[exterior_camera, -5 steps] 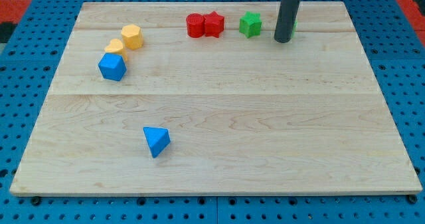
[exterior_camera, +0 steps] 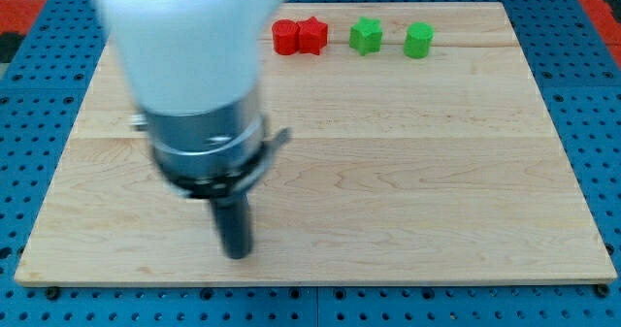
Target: Move blue triangle to the bottom of the blue cube
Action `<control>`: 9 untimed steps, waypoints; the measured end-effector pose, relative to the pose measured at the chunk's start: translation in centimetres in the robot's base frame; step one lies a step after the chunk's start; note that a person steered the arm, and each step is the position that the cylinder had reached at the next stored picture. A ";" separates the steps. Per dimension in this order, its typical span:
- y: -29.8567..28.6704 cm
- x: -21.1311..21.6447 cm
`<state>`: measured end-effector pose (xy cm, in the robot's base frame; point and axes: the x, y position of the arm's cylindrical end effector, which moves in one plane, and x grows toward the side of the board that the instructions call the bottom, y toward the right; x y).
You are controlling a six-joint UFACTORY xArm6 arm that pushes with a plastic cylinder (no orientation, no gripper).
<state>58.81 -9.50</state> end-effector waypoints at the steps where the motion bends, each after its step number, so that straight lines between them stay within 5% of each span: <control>1: -0.9 -3.5; 4: 4.8 -7.5; 8: -7.6 -17.1; 9: -3.9 -13.3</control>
<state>45.46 -13.38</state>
